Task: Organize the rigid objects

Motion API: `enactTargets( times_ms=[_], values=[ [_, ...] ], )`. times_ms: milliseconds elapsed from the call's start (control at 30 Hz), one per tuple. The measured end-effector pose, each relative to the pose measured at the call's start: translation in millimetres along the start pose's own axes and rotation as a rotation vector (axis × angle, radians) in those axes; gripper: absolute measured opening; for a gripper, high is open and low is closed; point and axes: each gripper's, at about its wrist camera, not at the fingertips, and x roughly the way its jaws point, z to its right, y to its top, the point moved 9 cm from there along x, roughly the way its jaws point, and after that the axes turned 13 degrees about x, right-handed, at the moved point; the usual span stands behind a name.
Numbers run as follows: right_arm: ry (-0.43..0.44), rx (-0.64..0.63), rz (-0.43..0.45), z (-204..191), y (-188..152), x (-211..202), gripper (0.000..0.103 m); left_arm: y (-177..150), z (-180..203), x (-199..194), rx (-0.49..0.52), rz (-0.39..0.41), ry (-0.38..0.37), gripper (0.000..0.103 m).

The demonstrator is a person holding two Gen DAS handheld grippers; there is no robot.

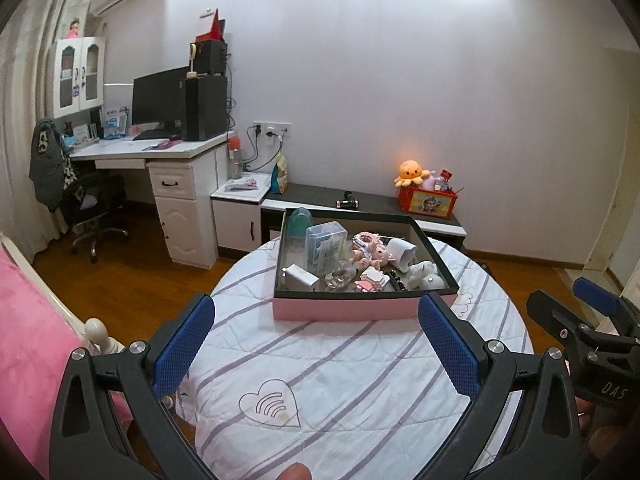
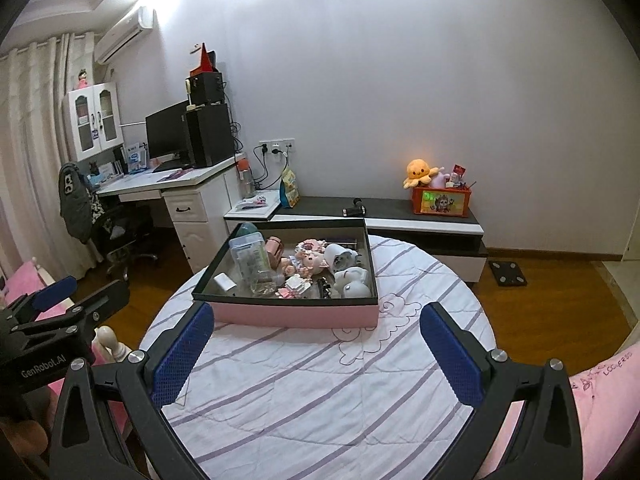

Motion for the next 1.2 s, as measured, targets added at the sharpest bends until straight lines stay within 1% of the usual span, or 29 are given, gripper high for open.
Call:
enactTargets(
  times_ms=[300, 1033, 1200],
  values=[
    [0.01, -0.016, 0.018, -10.9, -1.6, -12.9, 0.103, 0.1, -2.7, -20.7, -0.001, 0.033, 0.023, 0.103],
    [0.003, -0.002, 0.029, -6.8, 0.7, -20.9, 0.103, 3.0, -0.5, -27.5, 0.009, 0.037, 0.027, 0.103],
    [-0.001, 0.003, 0.028, -4.3, 2.4, -21.3, 0.103, 3.5, -0.3, -28.6, 0.002, 0.036, 0.015, 0.103]
  ],
)
